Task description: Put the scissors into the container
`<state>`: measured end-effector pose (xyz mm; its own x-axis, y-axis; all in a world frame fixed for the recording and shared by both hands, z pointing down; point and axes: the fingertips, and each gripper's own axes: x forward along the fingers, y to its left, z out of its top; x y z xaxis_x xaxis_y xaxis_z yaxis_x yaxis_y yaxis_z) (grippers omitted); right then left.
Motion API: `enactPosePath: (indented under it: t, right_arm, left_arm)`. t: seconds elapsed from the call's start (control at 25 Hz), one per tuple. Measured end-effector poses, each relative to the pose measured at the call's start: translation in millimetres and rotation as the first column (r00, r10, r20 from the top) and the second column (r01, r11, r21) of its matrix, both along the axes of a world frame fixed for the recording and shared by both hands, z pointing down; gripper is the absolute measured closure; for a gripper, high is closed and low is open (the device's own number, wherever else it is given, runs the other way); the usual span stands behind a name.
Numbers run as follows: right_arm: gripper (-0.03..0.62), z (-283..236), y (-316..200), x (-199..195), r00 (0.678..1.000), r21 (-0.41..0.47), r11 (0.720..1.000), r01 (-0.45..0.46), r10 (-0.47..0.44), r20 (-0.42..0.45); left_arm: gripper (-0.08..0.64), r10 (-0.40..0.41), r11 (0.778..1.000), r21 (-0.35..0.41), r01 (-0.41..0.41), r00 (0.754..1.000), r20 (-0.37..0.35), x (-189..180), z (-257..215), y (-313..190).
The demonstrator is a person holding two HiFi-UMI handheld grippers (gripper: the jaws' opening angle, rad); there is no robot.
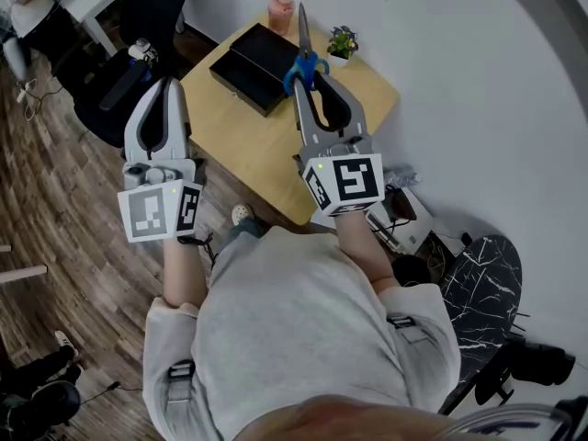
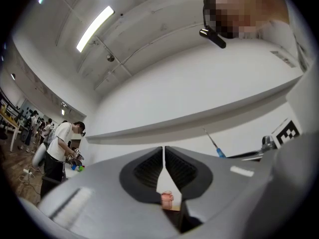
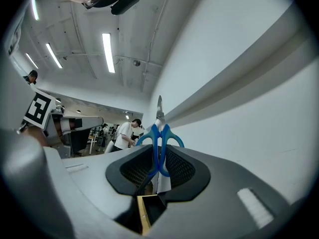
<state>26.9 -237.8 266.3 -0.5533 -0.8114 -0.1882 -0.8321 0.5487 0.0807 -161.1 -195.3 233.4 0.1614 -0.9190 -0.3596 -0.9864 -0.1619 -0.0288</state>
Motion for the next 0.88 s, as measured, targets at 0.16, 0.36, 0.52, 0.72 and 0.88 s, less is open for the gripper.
enactPosePath:
  t: [0.16,0.36,0.52,0.72,0.88]
  right_arm:
    - [0.512,3,-27,-17,1.0,-0.011,1.0,-0.028,0.028,0.005]
    - [0.512,13,-58,-38,0.998,-0.041,0.998,-0.056,0.056,-0.001]
    - [0.514,30,-82,-50,0.997,-0.082,0.994,-0.076,0.074,-0.027]
    - [0.514,65,-107,-64,0.994,-0.157,0.983,-0.09,0.079,-0.078]
    - [0.514,97,-126,-76,0.988,-0.228,0.97,-0.088,0.056,-0.141]
  left_arm:
    - [0.489,0.033,0.999,-0.005,-0.033,0.999,0.003,-18,0,-31]
    - [0.489,0.065,0.998,-0.014,-0.065,0.998,-0.003,-40,6,-65]
    - [0.489,0.091,0.995,-0.035,-0.091,0.996,-0.007,-51,14,-92]
    - [0.489,0.116,0.99,-0.075,-0.117,0.993,-0.021,-62,32,-120]
    - [0.489,0.126,0.986,-0.102,-0.128,0.991,-0.034,-73,45,-137]
